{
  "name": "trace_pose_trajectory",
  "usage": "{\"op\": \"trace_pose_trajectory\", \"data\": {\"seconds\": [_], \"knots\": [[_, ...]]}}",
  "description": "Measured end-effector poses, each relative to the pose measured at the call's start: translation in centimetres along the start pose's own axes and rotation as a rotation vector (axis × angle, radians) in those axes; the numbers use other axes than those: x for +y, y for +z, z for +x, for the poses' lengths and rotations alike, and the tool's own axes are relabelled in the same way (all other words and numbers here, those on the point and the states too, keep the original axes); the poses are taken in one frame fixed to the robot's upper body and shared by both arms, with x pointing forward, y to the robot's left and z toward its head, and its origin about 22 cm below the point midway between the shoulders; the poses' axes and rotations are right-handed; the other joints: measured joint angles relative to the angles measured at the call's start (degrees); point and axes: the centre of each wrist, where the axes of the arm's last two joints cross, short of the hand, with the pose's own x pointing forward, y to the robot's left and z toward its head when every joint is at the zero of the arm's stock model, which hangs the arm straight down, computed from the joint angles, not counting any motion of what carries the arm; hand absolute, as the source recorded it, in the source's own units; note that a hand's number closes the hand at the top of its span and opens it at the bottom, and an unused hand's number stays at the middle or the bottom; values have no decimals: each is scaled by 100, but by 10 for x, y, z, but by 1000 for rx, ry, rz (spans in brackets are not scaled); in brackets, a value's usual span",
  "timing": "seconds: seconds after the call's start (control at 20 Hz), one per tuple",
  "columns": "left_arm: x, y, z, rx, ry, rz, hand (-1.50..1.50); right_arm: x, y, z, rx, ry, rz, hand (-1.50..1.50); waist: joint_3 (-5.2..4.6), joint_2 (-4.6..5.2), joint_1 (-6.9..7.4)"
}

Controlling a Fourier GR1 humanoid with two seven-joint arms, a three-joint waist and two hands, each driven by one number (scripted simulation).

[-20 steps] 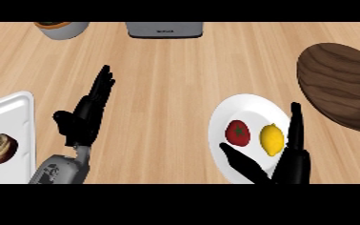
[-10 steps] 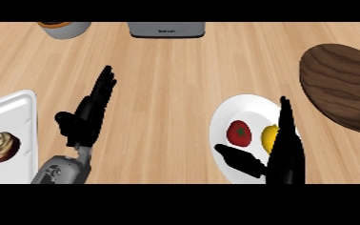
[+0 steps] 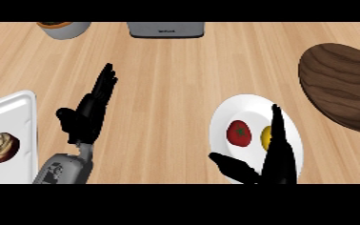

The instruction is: Pick the tomato from the plate and place it in the bowl

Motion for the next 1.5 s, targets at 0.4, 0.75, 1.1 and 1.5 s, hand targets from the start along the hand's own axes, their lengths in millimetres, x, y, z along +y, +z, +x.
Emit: {"op": "trace_pose_trajectory", "data": {"seconds": [0.4,0.75,1.1,1.5], "knots": [[1,0,1,-1,2,0,0,2,12,0,-35,-89,10,-150,0,-2,0],[11,4,8,0,-1,1,0,12,5,-13,-5,-151,26,-150,1,0,9],[6,5,6,-1,-6,5,0,30,-12,-34,9,-196,22,-150,2,2,8],[1,5,-3,-6,-2,2,0,49,-24,-53,46,-125,2,-150,-2,2,9]]}}
